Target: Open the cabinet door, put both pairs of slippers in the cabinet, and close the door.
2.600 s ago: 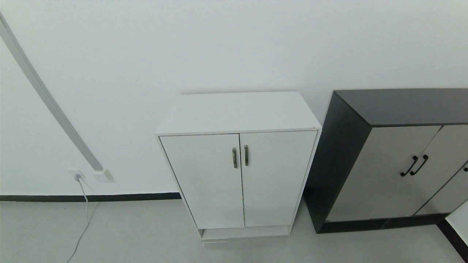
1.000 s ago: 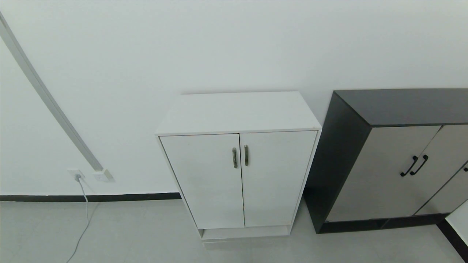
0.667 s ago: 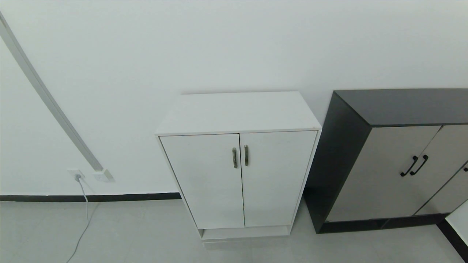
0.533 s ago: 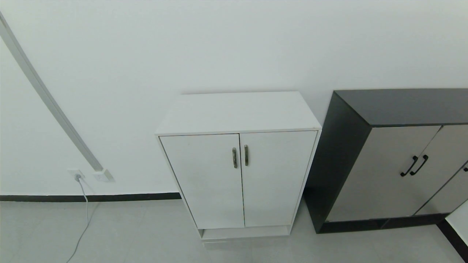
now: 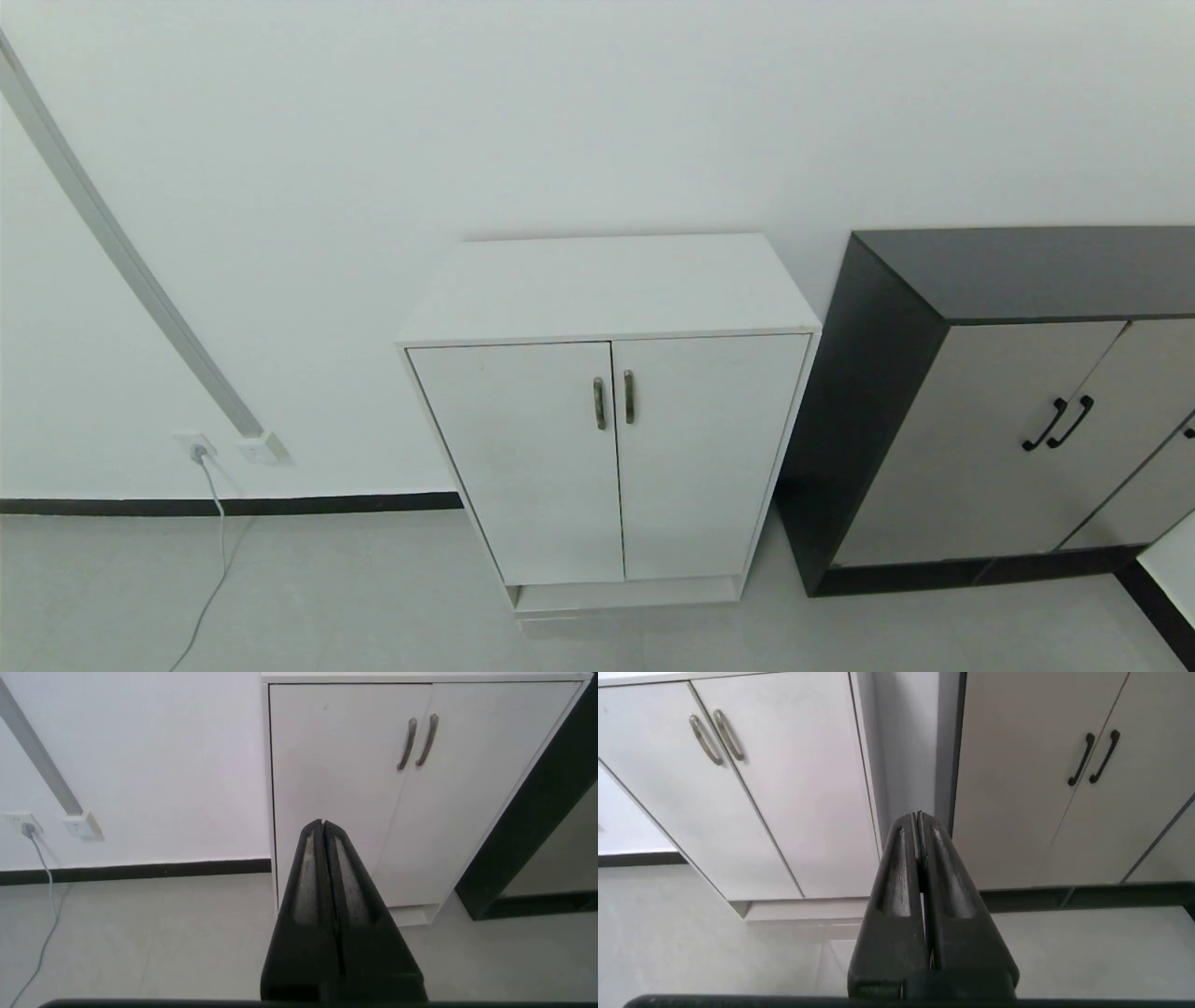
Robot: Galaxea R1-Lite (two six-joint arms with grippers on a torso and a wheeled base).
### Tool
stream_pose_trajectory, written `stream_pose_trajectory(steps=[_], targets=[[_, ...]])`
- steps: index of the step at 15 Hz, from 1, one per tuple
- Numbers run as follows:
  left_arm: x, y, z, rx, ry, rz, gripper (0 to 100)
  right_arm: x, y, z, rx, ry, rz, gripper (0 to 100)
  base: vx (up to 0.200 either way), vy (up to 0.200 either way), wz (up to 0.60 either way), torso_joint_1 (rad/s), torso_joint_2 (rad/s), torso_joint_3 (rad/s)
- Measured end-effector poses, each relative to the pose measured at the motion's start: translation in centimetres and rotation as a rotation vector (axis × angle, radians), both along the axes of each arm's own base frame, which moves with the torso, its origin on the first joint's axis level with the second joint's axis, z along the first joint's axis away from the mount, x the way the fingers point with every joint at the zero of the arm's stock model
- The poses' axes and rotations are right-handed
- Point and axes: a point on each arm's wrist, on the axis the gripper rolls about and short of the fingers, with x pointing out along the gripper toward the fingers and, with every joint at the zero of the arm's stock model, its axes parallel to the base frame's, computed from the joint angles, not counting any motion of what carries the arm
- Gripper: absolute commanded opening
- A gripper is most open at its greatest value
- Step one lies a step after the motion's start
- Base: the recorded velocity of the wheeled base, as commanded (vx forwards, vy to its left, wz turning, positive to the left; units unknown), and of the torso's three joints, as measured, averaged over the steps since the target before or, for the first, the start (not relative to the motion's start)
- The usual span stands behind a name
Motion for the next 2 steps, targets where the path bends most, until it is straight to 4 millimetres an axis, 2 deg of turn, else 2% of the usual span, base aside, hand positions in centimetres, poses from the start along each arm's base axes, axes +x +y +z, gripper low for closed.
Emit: stream_pose_trajectory(steps=[2], targets=[[0.00, 0.00, 0.00, 0.000, 0.000, -0.001, 0, 0.00, 0.00, 0.00, 0.000, 0.000, 0.000, 0, 0.000, 0.000, 0.00, 0.000, 0.00, 0.000]])
